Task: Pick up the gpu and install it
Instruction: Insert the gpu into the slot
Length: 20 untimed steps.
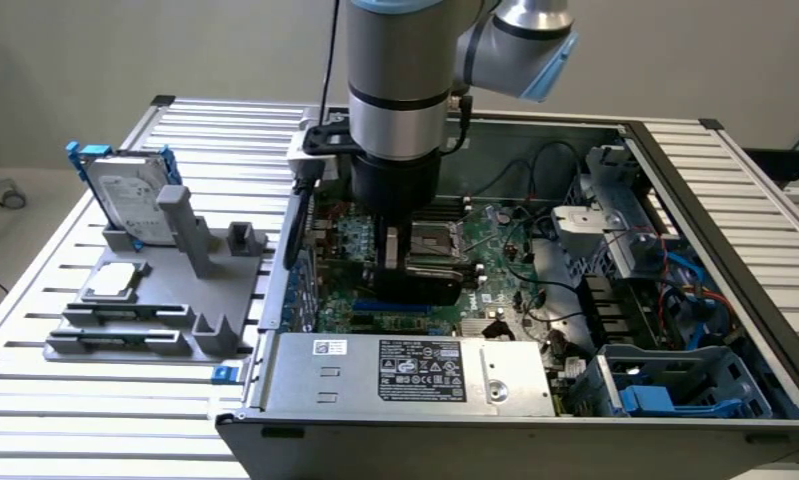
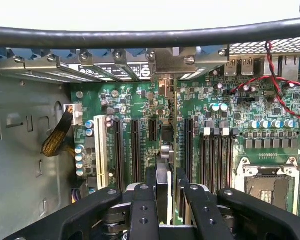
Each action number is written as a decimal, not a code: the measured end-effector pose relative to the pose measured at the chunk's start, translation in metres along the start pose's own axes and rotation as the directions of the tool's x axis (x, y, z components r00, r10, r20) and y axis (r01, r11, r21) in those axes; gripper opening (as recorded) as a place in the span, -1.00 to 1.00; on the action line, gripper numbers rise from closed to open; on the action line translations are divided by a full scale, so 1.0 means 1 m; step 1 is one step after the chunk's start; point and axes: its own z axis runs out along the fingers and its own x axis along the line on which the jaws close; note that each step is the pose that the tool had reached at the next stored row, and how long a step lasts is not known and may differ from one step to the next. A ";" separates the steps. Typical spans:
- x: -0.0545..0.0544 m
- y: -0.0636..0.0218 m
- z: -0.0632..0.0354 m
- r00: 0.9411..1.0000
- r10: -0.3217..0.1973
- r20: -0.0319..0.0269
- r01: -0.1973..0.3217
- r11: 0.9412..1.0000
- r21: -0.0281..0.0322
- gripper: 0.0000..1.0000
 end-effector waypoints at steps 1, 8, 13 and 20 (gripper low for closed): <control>0.000 0.0001 0.0004 1.000 0.000 0.000 0.000 1.000 0.000 -0.47; 0.000 0.0010 0.0027 1.000 -0.002 0.001 0.002 1.000 0.000 -0.47; 0.000 0.0012 0.0042 1.000 -0.009 0.007 0.009 1.000 0.000 -0.47; 0.000 0.0014 0.0067 1.000 -0.027 0.010 0.027 1.000 0.000 -0.47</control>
